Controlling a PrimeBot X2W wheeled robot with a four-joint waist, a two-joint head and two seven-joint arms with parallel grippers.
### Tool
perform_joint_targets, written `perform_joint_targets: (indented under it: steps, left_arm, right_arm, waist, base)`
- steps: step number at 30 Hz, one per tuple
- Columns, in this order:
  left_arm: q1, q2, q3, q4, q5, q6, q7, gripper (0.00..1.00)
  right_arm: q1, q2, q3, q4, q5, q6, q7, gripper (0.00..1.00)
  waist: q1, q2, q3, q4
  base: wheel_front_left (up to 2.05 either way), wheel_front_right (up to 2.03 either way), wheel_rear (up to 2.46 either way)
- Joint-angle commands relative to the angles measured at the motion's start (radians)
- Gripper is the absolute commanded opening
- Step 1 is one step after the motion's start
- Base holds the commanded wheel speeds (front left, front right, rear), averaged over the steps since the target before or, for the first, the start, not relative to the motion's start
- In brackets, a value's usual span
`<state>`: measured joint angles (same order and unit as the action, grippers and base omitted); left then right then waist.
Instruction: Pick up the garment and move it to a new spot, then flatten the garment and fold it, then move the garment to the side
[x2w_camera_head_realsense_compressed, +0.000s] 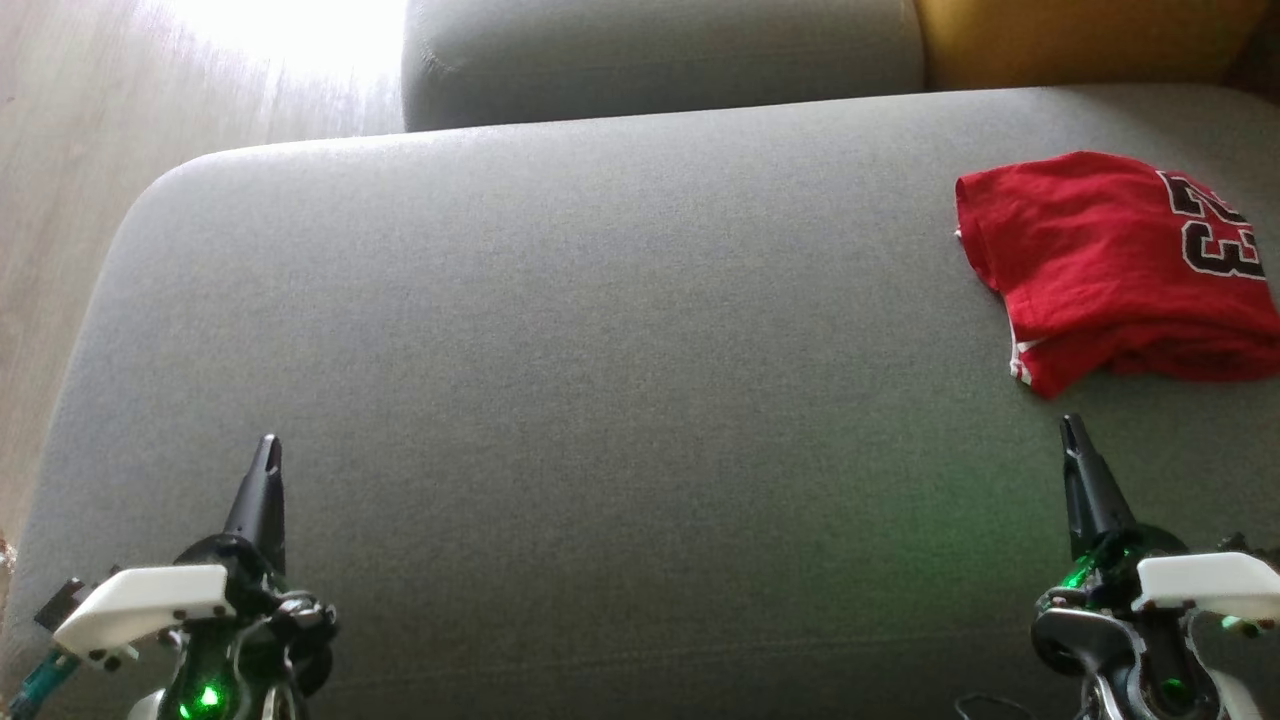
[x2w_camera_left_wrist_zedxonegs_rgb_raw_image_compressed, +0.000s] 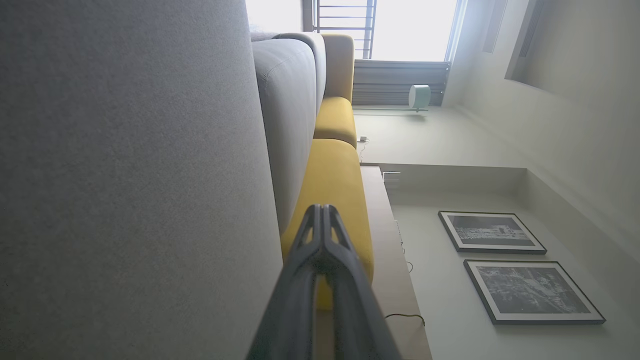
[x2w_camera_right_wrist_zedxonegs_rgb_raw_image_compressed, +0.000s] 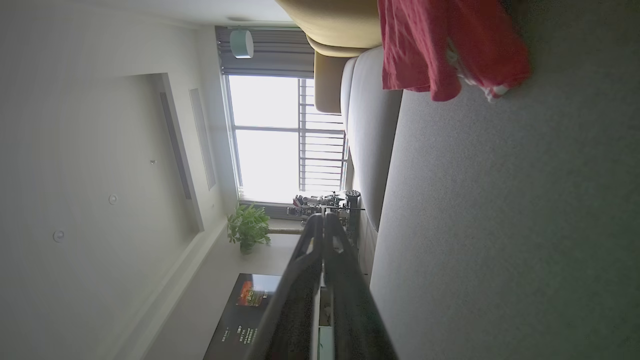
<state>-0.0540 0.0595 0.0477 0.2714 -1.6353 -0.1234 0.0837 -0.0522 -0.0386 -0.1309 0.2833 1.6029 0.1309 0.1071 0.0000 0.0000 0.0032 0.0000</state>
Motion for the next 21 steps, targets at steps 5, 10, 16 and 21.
perform_joint_targets:
  steps: [5,10,16,21]
  left_arm:
    - [-0.052,0.008,0.042,-0.027,0.006,-0.007,0.010,0.00]
    - [-0.052,0.007,0.043,-0.027,0.008,-0.007,0.011,0.00]
    - [-0.052,0.006,0.045,-0.027,0.009,-0.007,0.013,0.00]
    - [-0.052,0.005,0.046,-0.027,0.010,-0.007,0.014,0.00]
  right_arm:
    - [-0.056,-0.012,0.017,-0.039,0.006,0.000,0.006,0.00]
    - [-0.056,-0.012,0.017,-0.039,0.006,0.000,0.006,0.00]
    - [-0.056,-0.012,0.017,-0.039,0.006,0.000,0.006,0.00]
    - [-0.056,-0.012,0.017,-0.039,0.006,0.000,0.006,0.00]
  waist:
    - [0.0000,0.0000,0.000,0.000]
    - [0.0000,0.0000,0.000,0.000]
    - [0.0000,0.0000,0.000,0.000]
    - [0.0000,0.0000,0.000,0.000]
  base:
    - [0.00,0.00,0.00]
    - [0.00,0.00,0.00]
    - [0.00,0.00,0.00]
    - [0.00,0.00,0.00]
